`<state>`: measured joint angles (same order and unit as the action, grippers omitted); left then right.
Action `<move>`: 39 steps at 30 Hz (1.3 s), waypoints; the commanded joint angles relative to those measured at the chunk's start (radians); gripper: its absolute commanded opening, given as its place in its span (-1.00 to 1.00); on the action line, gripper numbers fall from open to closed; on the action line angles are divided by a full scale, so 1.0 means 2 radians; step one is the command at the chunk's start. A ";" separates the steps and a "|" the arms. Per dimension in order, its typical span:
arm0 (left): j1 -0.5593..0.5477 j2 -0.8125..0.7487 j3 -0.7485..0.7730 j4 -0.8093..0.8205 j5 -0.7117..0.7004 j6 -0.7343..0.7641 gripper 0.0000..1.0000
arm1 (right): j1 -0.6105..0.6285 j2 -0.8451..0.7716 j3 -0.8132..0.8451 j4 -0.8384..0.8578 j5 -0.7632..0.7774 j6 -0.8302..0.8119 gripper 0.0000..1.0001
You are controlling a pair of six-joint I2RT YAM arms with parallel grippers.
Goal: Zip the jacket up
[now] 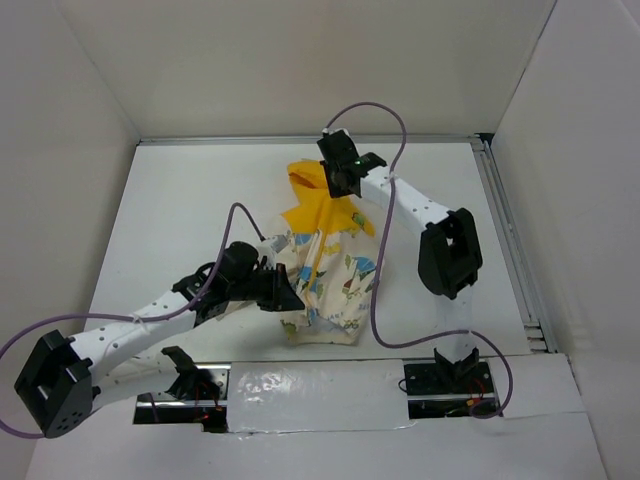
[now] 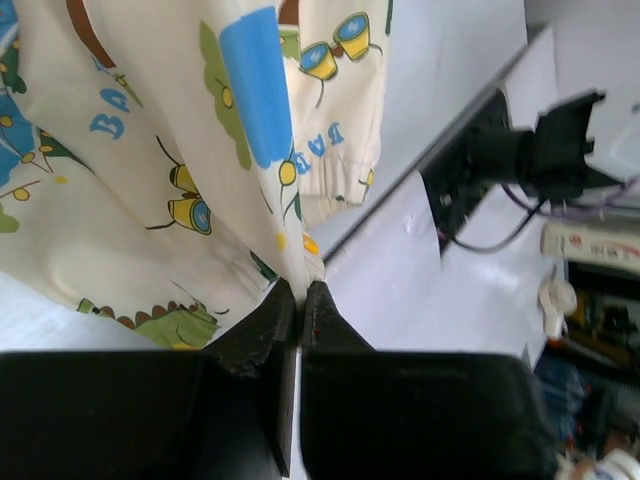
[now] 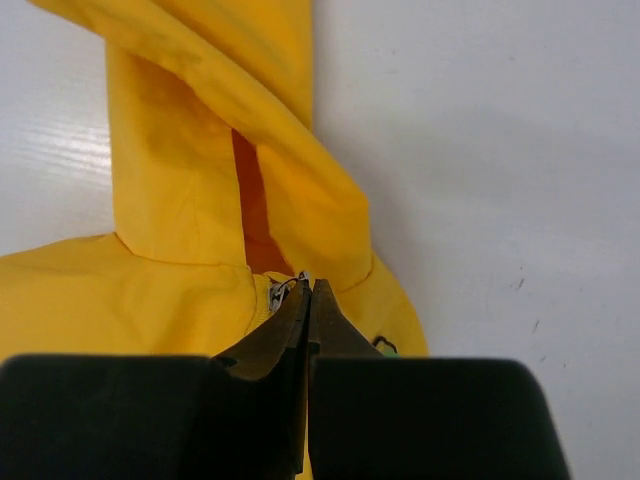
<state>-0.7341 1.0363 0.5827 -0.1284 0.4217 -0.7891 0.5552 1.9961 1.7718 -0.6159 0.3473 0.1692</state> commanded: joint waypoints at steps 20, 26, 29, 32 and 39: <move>0.139 0.123 0.144 -0.234 0.027 0.023 0.99 | -0.138 -0.069 0.023 0.145 -0.022 0.047 0.99; 0.145 0.043 0.178 -0.276 -0.008 -0.005 0.99 | -0.160 -0.249 -0.122 0.183 -0.042 0.110 0.99; 0.151 0.009 0.222 -0.306 -0.045 -0.006 0.99 | -0.177 -0.349 -0.191 0.173 -0.036 0.141 0.99; 0.161 -0.006 0.275 -0.325 -0.064 0.000 0.98 | -0.191 -0.466 -0.239 0.130 -0.014 0.165 1.00; 0.196 0.000 0.357 -0.346 -0.097 0.023 0.98 | -0.198 -0.657 -0.337 0.033 0.082 0.209 0.99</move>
<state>-0.3687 1.0306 1.2545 -0.7643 0.2726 -0.7727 0.1669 0.7494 1.1469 -0.4175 0.4068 0.5217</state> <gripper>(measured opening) 0.993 0.996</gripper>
